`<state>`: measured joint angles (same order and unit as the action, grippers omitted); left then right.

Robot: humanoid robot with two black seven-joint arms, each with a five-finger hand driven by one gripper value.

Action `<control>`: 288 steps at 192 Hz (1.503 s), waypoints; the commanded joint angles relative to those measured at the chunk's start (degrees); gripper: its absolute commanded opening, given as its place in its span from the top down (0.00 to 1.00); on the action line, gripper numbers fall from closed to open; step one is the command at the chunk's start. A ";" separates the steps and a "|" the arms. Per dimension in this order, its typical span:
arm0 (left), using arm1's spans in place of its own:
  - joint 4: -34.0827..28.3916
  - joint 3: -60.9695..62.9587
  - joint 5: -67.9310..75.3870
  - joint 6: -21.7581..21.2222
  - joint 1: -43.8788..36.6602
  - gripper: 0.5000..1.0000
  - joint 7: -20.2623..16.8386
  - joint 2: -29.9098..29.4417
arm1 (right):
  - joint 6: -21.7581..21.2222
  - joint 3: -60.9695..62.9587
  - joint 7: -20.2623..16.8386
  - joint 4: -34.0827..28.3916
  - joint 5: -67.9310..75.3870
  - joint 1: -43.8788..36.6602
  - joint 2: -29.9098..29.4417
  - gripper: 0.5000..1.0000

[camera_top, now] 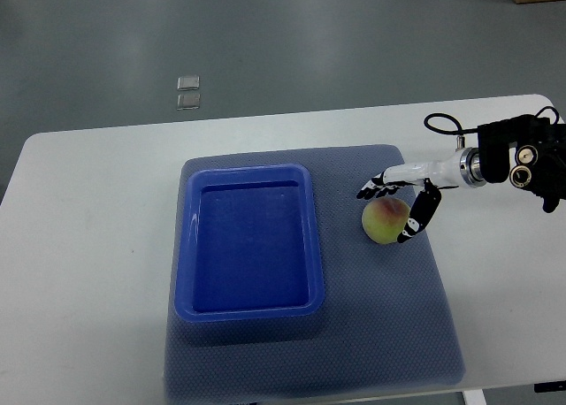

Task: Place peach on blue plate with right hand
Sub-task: 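Lower the right hand around the yellow-red peach and close fingers, then lift the peach with the right hand off the mat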

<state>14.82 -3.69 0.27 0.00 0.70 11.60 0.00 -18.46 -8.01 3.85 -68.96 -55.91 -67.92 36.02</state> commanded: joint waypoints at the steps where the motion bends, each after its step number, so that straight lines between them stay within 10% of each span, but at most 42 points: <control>1: -0.06 0.00 -0.01 0.00 0.00 0.00 0.00 0.00 | 1.49 0.10 0.72 0.05 -0.08 0.86 -0.25 0.16; 40: -0.15 0.00 -0.01 0.00 0.00 0.00 0.00 0.00 | 2.81 0.10 1.60 0.14 -0.34 1.91 -0.25 0.30; 80: -0.15 0.00 -0.01 -0.09 0.00 0.00 0.00 0.00 | 7.29 0.01 3.18 0.66 -4.47 3.49 -0.51 0.99; 127: -0.15 0.00 -0.01 -0.09 0.00 0.00 0.00 0.00 | 7.12 0.28 3.27 -0.13 -4.56 1.74 1.25 1.00; 199: -0.06 0.00 -0.01 -0.09 0.00 0.00 0.00 0.00 | -5.01 0.63 3.09 -10.94 2.12 -25.16 15.05 1.00; 259: 0.21 0.08 0.08 0.00 0.00 0.00 0.00 0.00 | -2.29 -0.07 2.83 -9.00 3.88 -26.39 6.78 1.00; 288: 0.29 0.00 0.08 0.00 0.00 0.00 0.00 0.00 | 1.58 -4.38 2.92 -0.39 3.88 -25.95 -8.07 1.00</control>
<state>15.12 -3.60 0.32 0.01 0.72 11.60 0.00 -19.04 -10.19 6.67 -74.27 -52.04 -94.31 36.19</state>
